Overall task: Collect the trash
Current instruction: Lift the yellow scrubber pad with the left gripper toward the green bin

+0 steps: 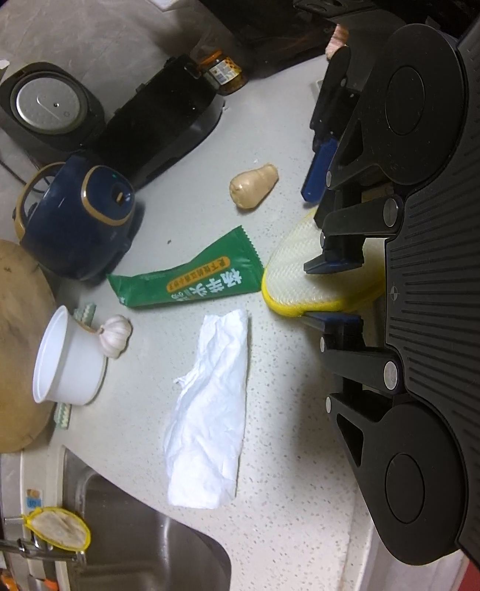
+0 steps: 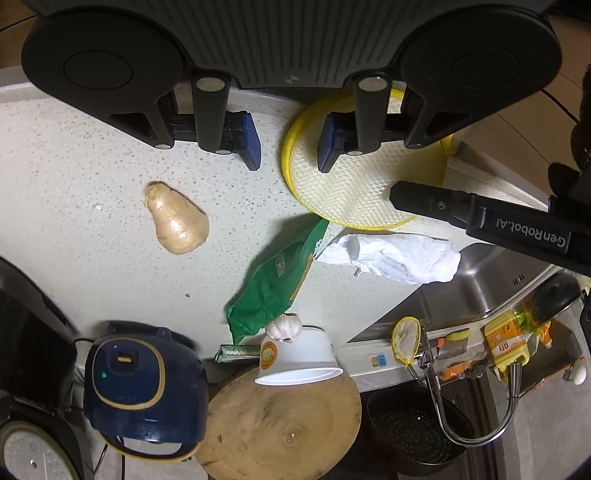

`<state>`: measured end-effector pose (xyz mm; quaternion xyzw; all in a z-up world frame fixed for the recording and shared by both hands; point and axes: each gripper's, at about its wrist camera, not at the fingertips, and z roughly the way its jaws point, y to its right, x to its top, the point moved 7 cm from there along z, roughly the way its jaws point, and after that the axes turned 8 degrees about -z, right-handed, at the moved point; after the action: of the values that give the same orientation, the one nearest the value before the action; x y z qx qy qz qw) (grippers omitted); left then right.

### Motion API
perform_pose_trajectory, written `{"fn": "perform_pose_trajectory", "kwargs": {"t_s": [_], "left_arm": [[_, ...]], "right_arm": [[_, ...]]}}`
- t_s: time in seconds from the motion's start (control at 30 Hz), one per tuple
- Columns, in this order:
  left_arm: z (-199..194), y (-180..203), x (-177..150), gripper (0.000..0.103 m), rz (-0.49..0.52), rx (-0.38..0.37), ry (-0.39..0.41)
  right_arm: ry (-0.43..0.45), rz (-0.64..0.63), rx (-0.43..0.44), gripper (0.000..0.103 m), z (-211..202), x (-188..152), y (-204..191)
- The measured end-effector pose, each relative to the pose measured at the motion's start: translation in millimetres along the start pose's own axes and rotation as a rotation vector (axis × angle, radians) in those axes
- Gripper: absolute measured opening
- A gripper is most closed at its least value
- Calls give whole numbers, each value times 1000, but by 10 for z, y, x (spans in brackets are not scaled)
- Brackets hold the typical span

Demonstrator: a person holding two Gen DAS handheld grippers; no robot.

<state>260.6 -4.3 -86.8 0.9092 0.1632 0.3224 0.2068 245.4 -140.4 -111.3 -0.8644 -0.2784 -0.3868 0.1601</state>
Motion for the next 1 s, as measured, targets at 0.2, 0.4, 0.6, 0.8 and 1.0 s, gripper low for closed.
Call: {"fn": "perform_pose_trajectory", "kwargs": {"t_s": [0.2, 0.4, 0.6, 0.8, 1.0], "left_arm": [[-119, -124, -14, 24, -36, 10, 24], [-439, -557, -7, 24, -138, 74, 99], [-689, -1018, -135, 26, -248, 152, 148], [-891, -1269, -339, 29, -349, 134, 190], [-942, -1502, -535, 41, -461, 112, 226]], "right_arm": [[-23, 25, 55, 35, 72, 42, -66], [-35, -49, 163, 35, 244, 184, -513], [-46, -148, 254, 35, 439, 345, -945], [-57, -214, 309, 35, 524, 448, -1211], [-53, -245, 335, 35, 573, 484, -1353]]}}
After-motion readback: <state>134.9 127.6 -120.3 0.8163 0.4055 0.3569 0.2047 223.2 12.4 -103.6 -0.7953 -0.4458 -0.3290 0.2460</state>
